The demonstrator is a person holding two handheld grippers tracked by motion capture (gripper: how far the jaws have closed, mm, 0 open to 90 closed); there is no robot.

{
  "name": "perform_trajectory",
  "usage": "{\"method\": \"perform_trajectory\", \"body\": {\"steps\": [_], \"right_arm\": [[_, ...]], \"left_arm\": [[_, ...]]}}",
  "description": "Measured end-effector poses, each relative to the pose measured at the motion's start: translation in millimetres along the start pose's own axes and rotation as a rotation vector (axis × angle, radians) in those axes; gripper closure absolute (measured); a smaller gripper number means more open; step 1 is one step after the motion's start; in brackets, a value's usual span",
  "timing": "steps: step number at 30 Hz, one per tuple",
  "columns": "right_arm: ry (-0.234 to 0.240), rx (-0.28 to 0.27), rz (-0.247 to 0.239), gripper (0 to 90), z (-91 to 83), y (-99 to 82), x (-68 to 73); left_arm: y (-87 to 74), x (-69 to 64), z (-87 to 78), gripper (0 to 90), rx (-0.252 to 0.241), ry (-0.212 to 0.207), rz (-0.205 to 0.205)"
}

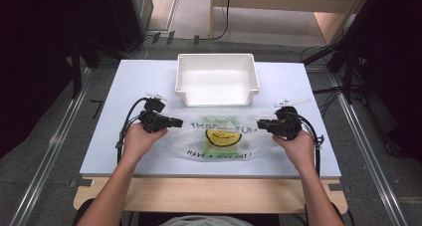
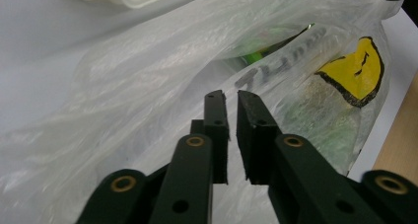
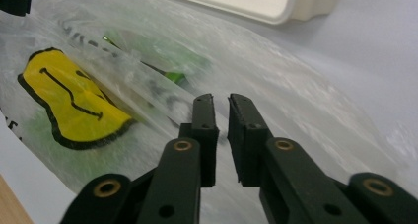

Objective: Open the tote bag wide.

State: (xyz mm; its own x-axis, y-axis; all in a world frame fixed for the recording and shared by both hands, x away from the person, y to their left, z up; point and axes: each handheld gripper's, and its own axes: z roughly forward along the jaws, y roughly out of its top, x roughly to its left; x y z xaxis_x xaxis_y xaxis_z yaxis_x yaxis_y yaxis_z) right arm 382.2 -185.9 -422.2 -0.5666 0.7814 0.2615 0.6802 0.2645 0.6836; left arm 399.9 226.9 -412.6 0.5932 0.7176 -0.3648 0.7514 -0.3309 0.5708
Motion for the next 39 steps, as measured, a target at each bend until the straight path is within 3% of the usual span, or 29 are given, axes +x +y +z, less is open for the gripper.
{"method": "perform_trajectory", "body": {"steps": [4, 11, 24, 34, 39], "right_arm": [[0.020, -0.001, -0.005, 90.0, 5.7, 12.1, 8.7], [0.042, 0.008, -0.045, 90.0, 20.6, 35.2, 24.2], [0.085, 0.011, -0.079, 90.0, 61.0, 68.1, 42.4], [0.117, 0.073, -0.099, 90.0, 79.7, 59.2, 53.2], [0.117, 0.109, -0.100, 90.0, 88.9, 49.3, 51.8]], "left_arm": [[7.0, -4.0, 4.6, 90.0, 0.006, -0.004, 0.009], [18.1, -4.3, 13.1, 90.0, 0.016, -0.023, -0.015], [24.5, -10.4, 34.5, 90.0, 0.021, -0.013, 0.009], [17.9, -14.3, 42.2, 90.0, 0.028, -0.016, 0.005], [13.1, -17.1, 44.4, 90.0, 0.039, -0.012, 0.010]]}}
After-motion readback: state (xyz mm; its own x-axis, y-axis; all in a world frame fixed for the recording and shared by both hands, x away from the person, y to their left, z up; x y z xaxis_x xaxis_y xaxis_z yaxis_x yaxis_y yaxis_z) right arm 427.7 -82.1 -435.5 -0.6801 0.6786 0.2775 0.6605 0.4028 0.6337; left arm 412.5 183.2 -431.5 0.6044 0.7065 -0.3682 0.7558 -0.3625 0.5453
